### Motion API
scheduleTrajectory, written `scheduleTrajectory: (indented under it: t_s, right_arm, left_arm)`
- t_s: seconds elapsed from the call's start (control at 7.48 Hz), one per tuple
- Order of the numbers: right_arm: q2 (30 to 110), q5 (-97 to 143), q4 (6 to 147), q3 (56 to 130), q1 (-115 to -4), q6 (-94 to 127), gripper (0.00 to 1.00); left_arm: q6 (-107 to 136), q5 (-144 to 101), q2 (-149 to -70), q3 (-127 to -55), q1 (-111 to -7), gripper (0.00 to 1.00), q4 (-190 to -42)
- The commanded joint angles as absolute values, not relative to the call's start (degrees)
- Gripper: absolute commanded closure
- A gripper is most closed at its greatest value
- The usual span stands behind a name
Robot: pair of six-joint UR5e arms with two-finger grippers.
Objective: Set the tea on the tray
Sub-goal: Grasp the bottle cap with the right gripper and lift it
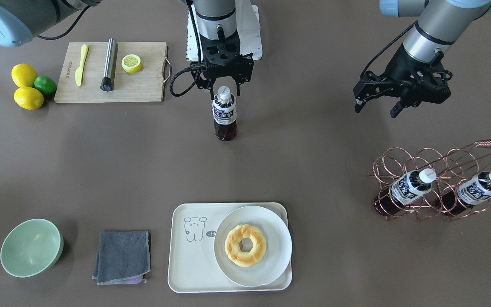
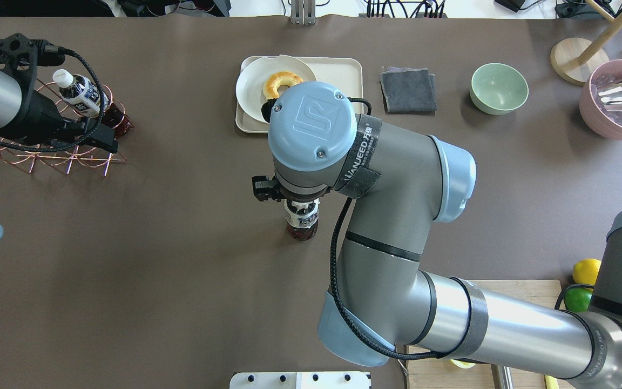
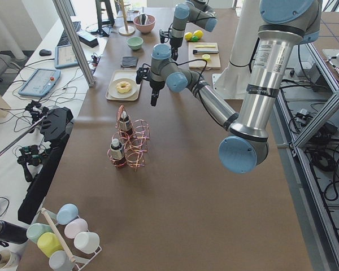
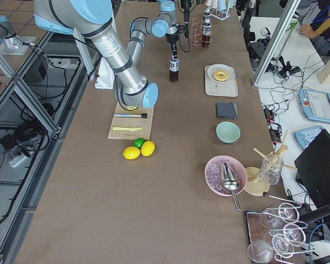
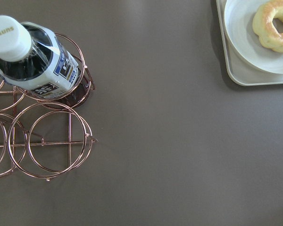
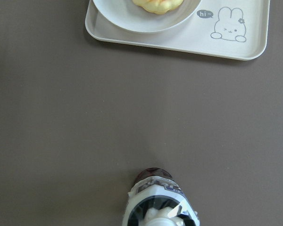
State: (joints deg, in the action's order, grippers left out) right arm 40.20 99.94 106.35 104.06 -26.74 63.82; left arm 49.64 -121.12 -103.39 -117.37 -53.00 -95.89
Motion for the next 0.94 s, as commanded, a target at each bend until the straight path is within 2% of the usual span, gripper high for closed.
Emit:
scheduleTrajectory:
  t_s: [0.0, 0.4, 0.54, 0.8]
  right_arm:
    - [37.6, 100.4, 107.0, 103.9, -29.7, 63.8, 1.0]
    - [34.2, 105.6, 105.6, 96.2, -42.0, 57.0, 1.0]
    - [31.1, 109.8, 102.5, 88.4, -47.6, 53.6, 1.0]
    - [28.4, 110.8, 89.3, 72.5, -51.2, 53.3, 1.0]
  left_arm:
    - [49.8, -121.1, -103.4, -117.3, -53.0, 0.03, -95.9]
    - [50.1, -121.2, -103.1, -117.8, -53.0, 0.03, -95.9]
    - [50.4, -121.2, -103.1, -118.0, -53.0, 0.03, -95.8]
    - [51.1, -121.2, -103.1, -118.3, -53.1, 0.03, -95.8]
